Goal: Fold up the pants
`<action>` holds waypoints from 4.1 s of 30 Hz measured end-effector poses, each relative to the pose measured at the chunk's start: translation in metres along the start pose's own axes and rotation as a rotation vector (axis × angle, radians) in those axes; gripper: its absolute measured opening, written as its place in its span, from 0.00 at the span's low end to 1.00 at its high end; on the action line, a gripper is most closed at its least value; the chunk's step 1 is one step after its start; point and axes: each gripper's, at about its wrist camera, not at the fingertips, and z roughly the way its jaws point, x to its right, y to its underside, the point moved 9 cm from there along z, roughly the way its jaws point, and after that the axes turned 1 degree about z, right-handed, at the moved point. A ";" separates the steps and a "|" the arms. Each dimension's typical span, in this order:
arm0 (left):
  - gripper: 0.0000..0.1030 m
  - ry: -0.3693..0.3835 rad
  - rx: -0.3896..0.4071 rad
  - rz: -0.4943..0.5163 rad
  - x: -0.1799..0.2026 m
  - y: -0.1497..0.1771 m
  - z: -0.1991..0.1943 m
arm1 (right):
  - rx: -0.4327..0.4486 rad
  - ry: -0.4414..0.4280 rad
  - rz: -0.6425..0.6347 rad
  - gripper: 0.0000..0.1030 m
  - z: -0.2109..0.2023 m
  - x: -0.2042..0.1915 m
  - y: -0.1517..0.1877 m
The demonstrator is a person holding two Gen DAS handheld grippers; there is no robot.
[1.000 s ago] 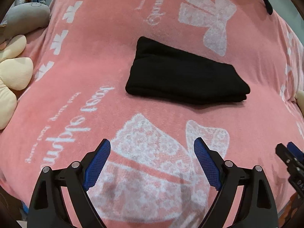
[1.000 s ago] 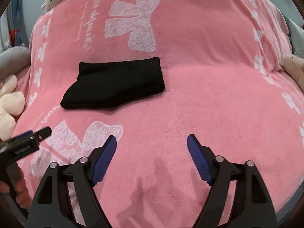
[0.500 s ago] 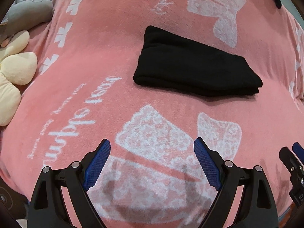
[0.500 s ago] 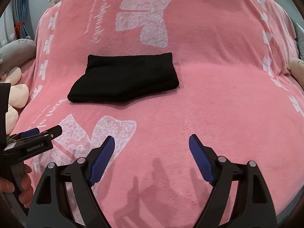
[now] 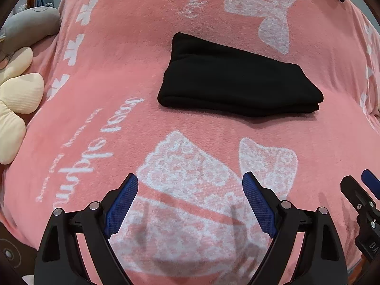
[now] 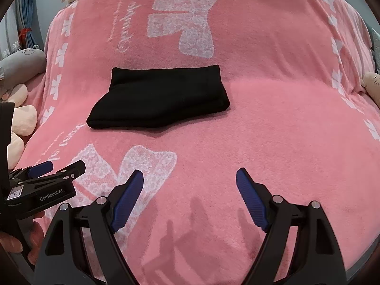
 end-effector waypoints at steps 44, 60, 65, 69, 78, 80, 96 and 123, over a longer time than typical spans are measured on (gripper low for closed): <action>0.85 -0.004 0.047 -0.020 0.002 -0.013 -0.015 | 0.007 0.002 0.008 0.78 0.002 -0.010 -0.004; 0.85 0.003 0.035 0.004 0.007 -0.012 -0.012 | 0.006 0.007 0.012 0.78 0.002 -0.010 -0.004; 0.85 0.003 0.032 0.004 0.007 -0.011 -0.011 | 0.006 0.007 0.013 0.78 0.002 -0.010 -0.004; 0.85 0.002 0.027 0.005 0.007 -0.010 -0.009 | 0.006 0.006 0.013 0.78 0.002 -0.010 -0.004; 0.85 0.000 0.026 0.003 0.006 -0.009 -0.008 | 0.005 0.007 0.013 0.78 0.002 -0.010 -0.004; 0.85 0.004 0.024 0.005 0.007 -0.009 -0.008 | 0.007 0.007 0.011 0.78 0.002 -0.010 -0.004; 0.85 0.006 0.025 0.013 0.007 -0.009 -0.009 | 0.004 0.007 0.013 0.78 0.003 -0.009 -0.003; 0.85 0.003 0.067 0.029 0.008 -0.009 -0.014 | 0.001 0.006 0.015 0.78 0.002 -0.010 -0.002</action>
